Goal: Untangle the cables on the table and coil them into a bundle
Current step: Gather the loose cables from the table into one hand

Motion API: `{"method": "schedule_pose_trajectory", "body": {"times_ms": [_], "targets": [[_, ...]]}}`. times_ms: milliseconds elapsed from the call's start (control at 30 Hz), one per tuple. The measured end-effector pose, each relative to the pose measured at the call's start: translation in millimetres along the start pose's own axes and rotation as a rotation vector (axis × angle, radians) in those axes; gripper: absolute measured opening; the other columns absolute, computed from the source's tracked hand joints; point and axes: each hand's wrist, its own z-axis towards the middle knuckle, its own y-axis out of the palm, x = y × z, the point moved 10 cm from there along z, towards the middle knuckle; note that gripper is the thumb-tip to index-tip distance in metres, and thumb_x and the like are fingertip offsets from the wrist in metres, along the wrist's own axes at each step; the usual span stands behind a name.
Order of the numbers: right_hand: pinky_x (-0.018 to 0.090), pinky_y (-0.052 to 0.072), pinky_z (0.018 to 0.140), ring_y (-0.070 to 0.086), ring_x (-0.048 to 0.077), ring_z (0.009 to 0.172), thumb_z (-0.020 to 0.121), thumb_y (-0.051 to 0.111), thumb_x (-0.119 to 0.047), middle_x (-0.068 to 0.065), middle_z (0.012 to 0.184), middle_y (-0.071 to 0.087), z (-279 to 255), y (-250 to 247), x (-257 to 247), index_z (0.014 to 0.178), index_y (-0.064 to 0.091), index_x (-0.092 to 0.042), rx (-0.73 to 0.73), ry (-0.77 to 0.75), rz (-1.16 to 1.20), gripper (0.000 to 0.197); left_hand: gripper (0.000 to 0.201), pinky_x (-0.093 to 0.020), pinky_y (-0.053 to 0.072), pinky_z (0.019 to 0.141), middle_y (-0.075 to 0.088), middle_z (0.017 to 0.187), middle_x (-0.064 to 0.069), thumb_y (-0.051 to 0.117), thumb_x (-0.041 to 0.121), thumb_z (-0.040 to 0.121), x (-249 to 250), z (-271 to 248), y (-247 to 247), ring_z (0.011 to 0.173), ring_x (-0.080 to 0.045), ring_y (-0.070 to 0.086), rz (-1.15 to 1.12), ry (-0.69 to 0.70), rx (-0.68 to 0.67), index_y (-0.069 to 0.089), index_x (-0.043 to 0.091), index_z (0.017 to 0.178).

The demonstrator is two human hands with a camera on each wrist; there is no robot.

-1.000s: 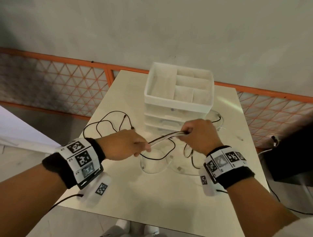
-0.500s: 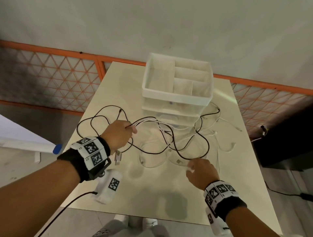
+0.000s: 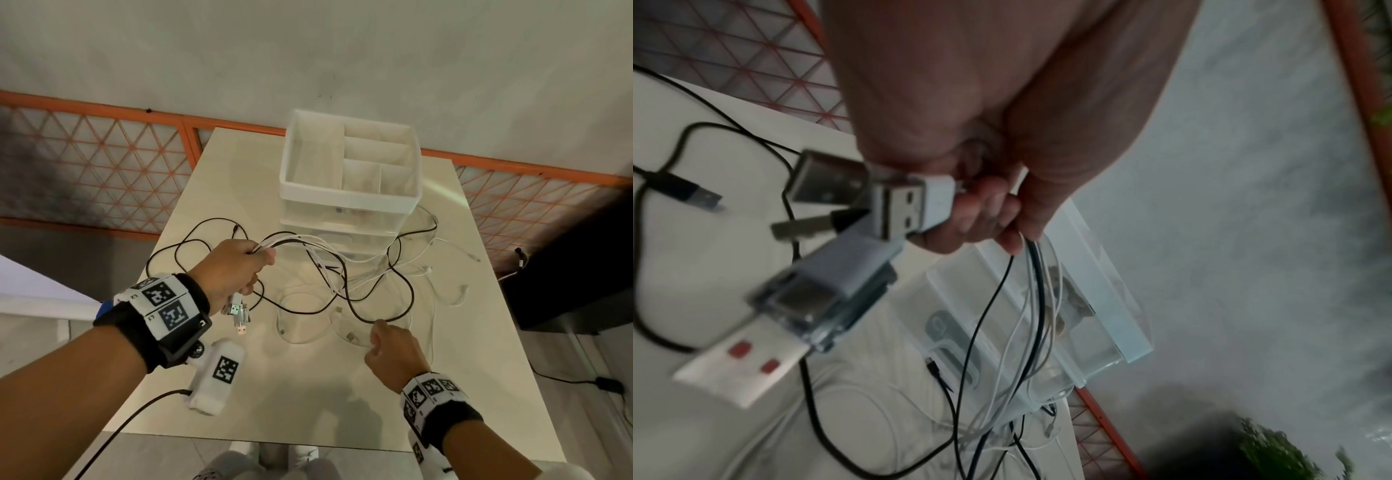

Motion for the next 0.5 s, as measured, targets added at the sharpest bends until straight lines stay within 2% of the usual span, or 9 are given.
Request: {"method": "schedule_pose_trajectory", "body": {"times_ms": [100, 167, 233, 367, 433, 500], "targets": [[0.032, 0.051, 0.076, 0.065, 0.031, 0.097, 0.080, 0.059, -0.033, 0.008, 0.101, 0.066, 0.9, 2.1, 10.0, 0.097, 0.062, -0.015, -0.087, 0.072, -0.160, 0.026, 0.025, -0.020, 0.030, 0.042, 0.034, 0.062, 0.000, 0.057, 0.019, 0.098, -0.8, -0.6, -2.9, 0.048, -0.011, 0.031, -0.001, -0.009, 0.010, 0.066, -0.004, 0.097], [0.031, 0.050, 0.076, 0.065, 0.032, 0.101, 0.083, 0.058, -0.029, 0.011, 0.107, 0.065, 0.4, 11.1, 14.4, 0.101, 0.063, -0.012, -0.128, 0.089, -0.210, 0.025, 0.024, -0.021, 0.030, 0.043, 0.034, 0.063, -0.001, 0.057, 0.019, 0.098, -1.4, -1.2, -1.5, 0.048, -0.011, 0.031, 0.000, -0.009, 0.004, 0.066, -0.003, 0.095], [0.029, 0.047, 0.072, 0.065, 0.031, 0.100, 0.084, 0.056, -0.025, 0.010, 0.106, 0.066, 0.5, 16.9, 13.7, 0.102, 0.064, -0.012, -0.126, 0.093, -0.210, 0.024, 0.022, -0.021, 0.030, 0.043, 0.034, 0.063, -0.001, 0.056, 0.019, 0.099, -2.7, -1.5, 0.5, 0.047, -0.011, 0.031, 0.000, -0.008, -0.006, 0.065, 0.000, 0.091], [0.028, 0.043, 0.070, 0.064, 0.029, 0.101, 0.085, 0.055, -0.030, 0.009, 0.105, 0.066, -3.8, 19.2, 2.1, 0.102, 0.064, -0.011, -0.102, 0.064, -0.219, 0.028, 0.022, -0.022, 0.031, 0.044, 0.035, 0.060, 0.001, 0.056, 0.019, 0.099, -4.4, -3.5, 6.6, 0.045, -0.010, 0.032, 0.005, -0.012, -0.028, 0.065, 0.001, 0.089], [0.029, 0.044, 0.071, 0.064, 0.030, 0.099, 0.084, 0.054, -0.033, 0.009, 0.102, 0.066, -7.8, 14.1, -9.6, 0.098, 0.063, -0.014, -0.096, 0.038, -0.168, 0.026, 0.021, -0.023, 0.031, 0.044, 0.037, 0.056, 0.004, 0.054, 0.016, 0.099, -5.0, -5.0, 9.0, 0.043, -0.009, 0.033, -0.005, -0.022, -0.043, 0.064, 0.002, 0.087], [0.031, 0.051, 0.071, 0.065, 0.028, 0.090, 0.079, 0.057, -0.032, 0.006, 0.092, 0.067, -8.8, 2.4, -28.7, 0.084, 0.058, -0.020, -0.103, -0.027, -0.049, 0.013, 0.021, -0.024, 0.035, 0.046, 0.041, 0.057, 0.002, 0.053, 0.014, 0.100, -4.9, -6.4, 10.6, 0.046, -0.011, 0.037, -0.006, -0.022, -0.063, 0.063, 0.003, 0.086]]}}
